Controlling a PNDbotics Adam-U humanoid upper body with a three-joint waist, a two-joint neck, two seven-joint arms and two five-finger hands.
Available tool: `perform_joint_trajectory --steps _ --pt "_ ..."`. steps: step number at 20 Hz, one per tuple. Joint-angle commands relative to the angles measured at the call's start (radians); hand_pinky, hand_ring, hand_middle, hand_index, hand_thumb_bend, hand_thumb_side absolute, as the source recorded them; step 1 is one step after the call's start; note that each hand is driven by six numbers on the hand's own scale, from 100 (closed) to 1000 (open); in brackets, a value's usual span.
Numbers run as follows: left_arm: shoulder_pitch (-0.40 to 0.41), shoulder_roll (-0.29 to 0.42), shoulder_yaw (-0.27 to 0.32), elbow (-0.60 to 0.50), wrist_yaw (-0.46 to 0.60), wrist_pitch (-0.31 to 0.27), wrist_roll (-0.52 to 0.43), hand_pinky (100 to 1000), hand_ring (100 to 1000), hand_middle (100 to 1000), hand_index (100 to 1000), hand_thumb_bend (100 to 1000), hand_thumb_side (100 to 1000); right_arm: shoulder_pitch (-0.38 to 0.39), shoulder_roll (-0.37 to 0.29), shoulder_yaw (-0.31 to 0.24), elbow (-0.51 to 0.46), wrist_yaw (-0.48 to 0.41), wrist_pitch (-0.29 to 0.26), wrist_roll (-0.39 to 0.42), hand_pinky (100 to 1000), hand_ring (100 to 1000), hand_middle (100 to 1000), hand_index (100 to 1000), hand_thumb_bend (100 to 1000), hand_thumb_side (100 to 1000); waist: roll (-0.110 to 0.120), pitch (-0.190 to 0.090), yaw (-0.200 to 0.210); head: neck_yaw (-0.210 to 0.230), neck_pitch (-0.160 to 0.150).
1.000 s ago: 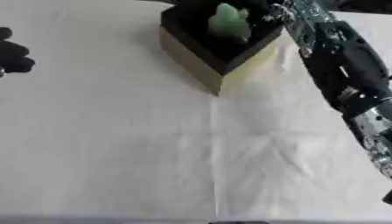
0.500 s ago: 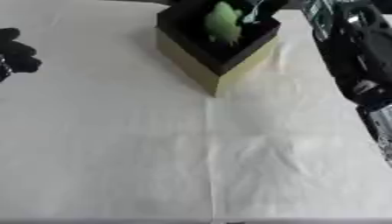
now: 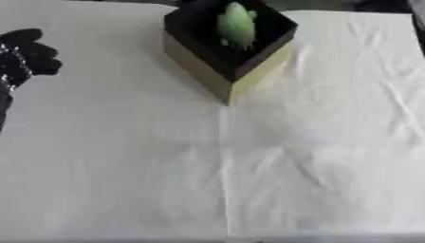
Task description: Pick up objects on the table and place them in the box.
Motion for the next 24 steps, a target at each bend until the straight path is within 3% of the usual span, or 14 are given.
perform_joint_trajectory --steps 1,7,8,9,16,24 --pt "-0.002 0.003 0.017 -0.007 -0.002 -0.001 0.012 756 707 670 860 651 1000 0.066 -0.055 -0.027 -0.159 -0.123 0.044 -0.005 738 786 787 826 496 363 0.005 -0.018 -0.008 0.021 0.001" --pt "0.006 -0.006 0.022 -0.007 -0.003 -0.001 0.021 756 707 671 860 648 1000 0.286 0.01 -0.069 -0.351 -0.21 0.097 -0.004 720 777 773 802 420 331 0.012 -0.017 -0.028 0.049 0.002" --pt "0.008 -0.007 0.022 -0.006 -0.004 -0.001 0.022 756 707 671 860 652 997 0.314 0.027 -0.073 -0.369 -0.216 0.102 -0.005 718 776 771 799 587 261 0.014 -0.017 -0.031 0.051 0.003" --pt "0.009 -0.008 0.022 -0.006 -0.005 0.0 0.022 756 708 672 860 647 1000 0.34 0.043 -0.076 -0.383 -0.221 0.105 -0.006 716 774 769 796 406 329 0.015 -0.016 -0.035 0.053 0.004" --pt "0.019 -0.02 0.022 -0.006 -0.011 0.004 0.029 756 709 673 859 645 1000 0.473 0.158 -0.088 -0.4 -0.247 0.11 -0.034 695 763 753 777 355 331 0.022 -0.012 -0.048 0.064 0.014" --pt "0.027 -0.031 0.024 -0.008 -0.016 0.005 0.033 756 709 674 859 640 1000 0.53 0.221 -0.096 -0.378 -0.25 0.102 -0.053 686 756 743 763 325 324 0.028 -0.011 -0.053 0.078 0.002"
